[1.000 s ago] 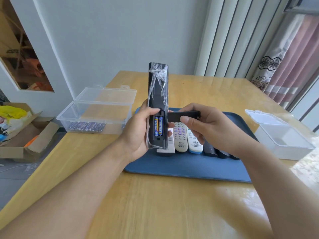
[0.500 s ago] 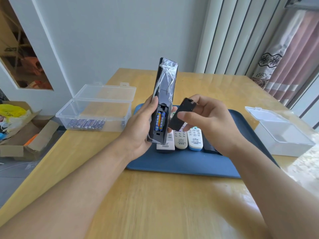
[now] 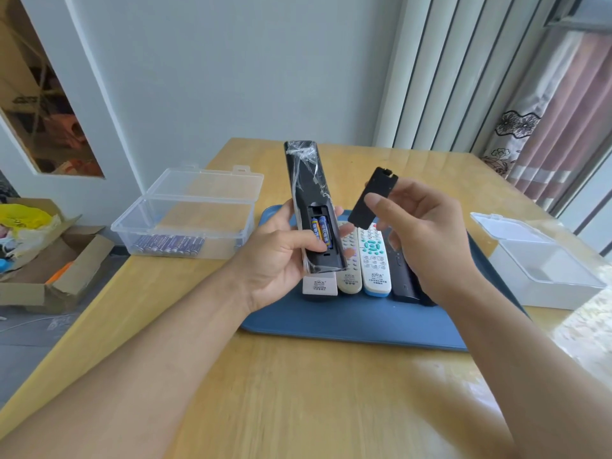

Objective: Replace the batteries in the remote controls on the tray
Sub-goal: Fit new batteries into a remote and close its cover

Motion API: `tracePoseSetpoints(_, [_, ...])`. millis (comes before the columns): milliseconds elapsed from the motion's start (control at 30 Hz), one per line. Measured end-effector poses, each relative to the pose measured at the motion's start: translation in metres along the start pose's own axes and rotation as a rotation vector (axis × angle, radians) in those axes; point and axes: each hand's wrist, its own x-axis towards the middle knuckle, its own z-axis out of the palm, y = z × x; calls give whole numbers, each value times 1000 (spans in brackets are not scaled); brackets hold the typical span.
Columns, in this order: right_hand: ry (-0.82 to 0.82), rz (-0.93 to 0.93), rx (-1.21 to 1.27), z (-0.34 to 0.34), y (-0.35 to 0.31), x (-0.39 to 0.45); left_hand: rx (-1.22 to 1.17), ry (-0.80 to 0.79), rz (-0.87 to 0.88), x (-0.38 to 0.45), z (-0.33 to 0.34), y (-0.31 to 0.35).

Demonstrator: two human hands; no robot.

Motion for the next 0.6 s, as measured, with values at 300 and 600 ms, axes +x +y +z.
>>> tracePoseSetpoints(300, [-167, -80, -128, 3, 1, -3, 108, 3, 5, -2, 4, -1])
tracePoseSetpoints(600, [-259, 13, -141, 9, -2, -6, -89, -35, -35, -3, 7, 5])
